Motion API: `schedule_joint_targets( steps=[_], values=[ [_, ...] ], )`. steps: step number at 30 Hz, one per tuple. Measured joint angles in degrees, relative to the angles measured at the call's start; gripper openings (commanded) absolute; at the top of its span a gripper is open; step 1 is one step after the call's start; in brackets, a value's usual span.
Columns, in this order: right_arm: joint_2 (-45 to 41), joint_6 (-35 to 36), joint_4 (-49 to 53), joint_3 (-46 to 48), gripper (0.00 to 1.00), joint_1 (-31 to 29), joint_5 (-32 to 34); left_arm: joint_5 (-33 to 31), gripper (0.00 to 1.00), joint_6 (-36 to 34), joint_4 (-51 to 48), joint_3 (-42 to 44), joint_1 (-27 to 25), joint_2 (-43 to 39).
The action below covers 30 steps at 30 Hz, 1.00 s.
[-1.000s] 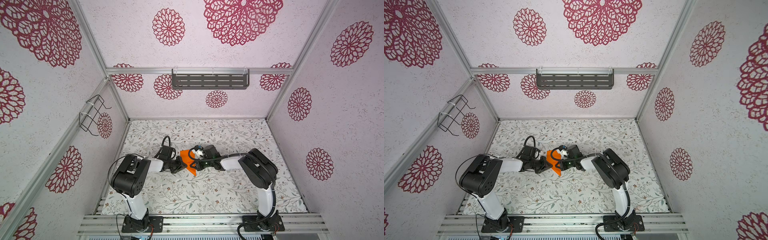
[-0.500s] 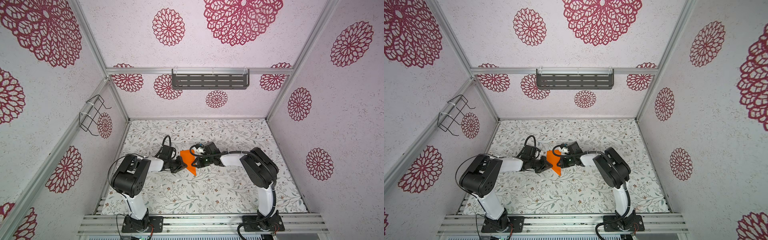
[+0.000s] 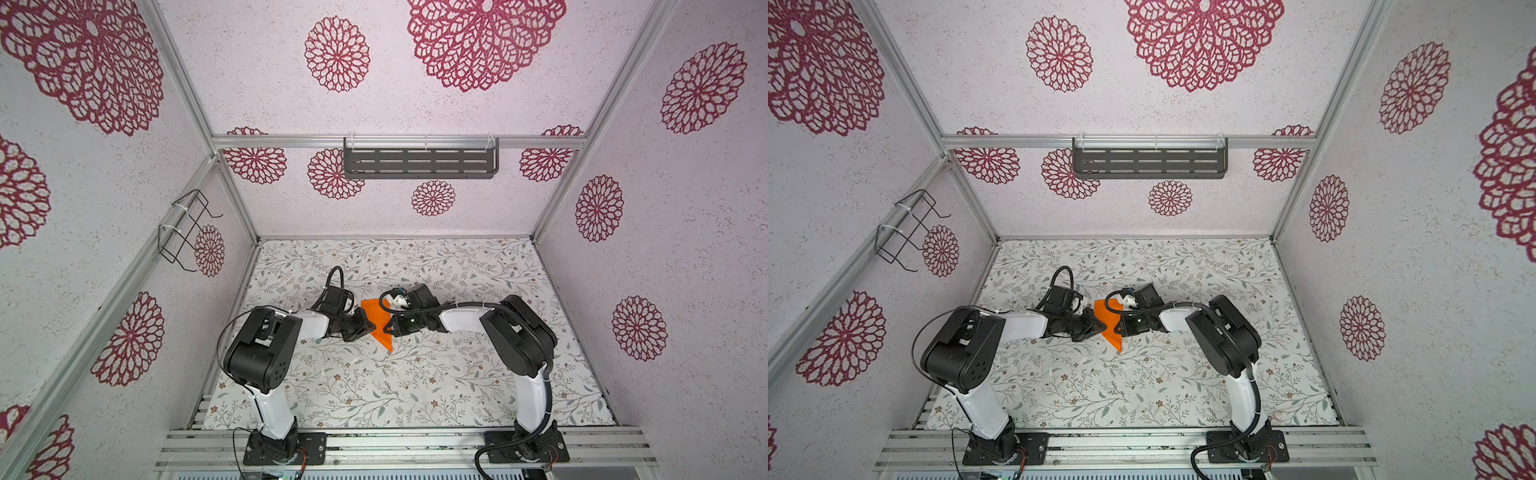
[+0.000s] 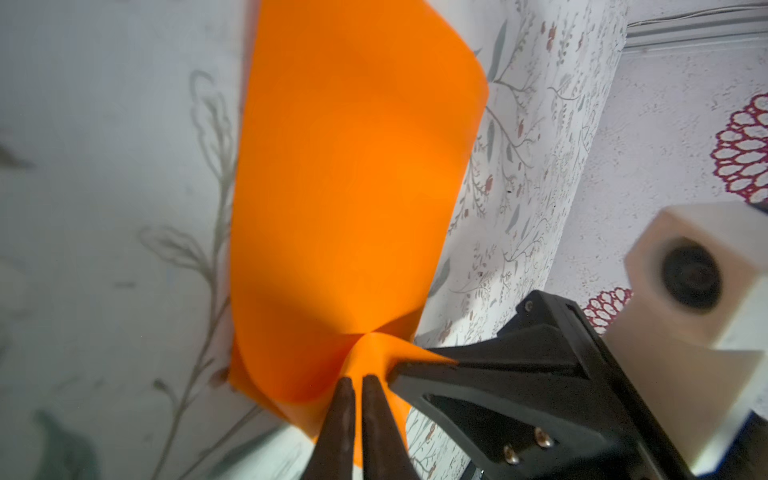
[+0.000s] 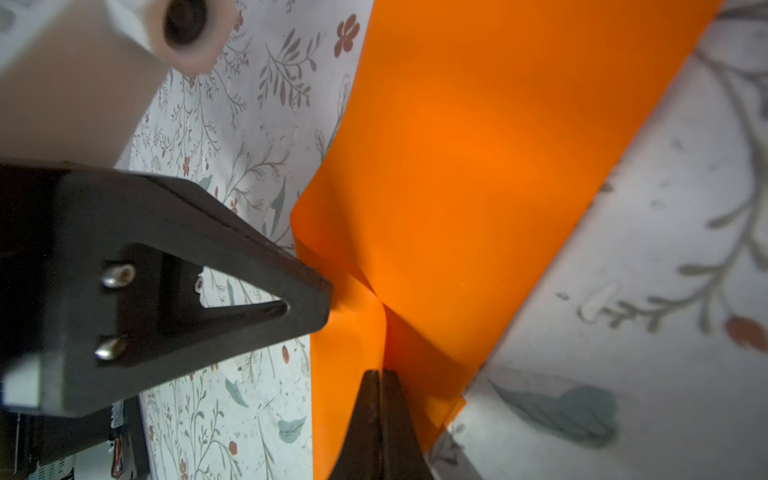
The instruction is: Fold a paper plane with a square sheet of paper (pick it up from the middle)
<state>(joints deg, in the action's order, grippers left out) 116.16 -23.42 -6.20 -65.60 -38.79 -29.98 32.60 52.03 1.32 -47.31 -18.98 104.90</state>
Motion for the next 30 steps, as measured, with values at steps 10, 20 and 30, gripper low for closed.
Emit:
schedule_joint_targets(
  steps=[10, 20, 30],
  values=[
    [0.0, 2.5, 3.8, -2.4, 0.17, 0.0, 3.4, -0.7, 0.05, -0.9, -1.9, -1.4, 0.0, 1.0],
    [-6.2, -0.3, 10.5, -3.3, 0.33, 0.2, 9.6, -1.8, 0.05, -1.3, -5.6, -3.3, -0.3, 1.2],
    [-13.1, 4.9, 12.3, -3.1, 0.23, -6.3, 17.9, -2.1, 0.05, -1.4, -8.3, -4.8, -0.3, 1.6]
  ],
)
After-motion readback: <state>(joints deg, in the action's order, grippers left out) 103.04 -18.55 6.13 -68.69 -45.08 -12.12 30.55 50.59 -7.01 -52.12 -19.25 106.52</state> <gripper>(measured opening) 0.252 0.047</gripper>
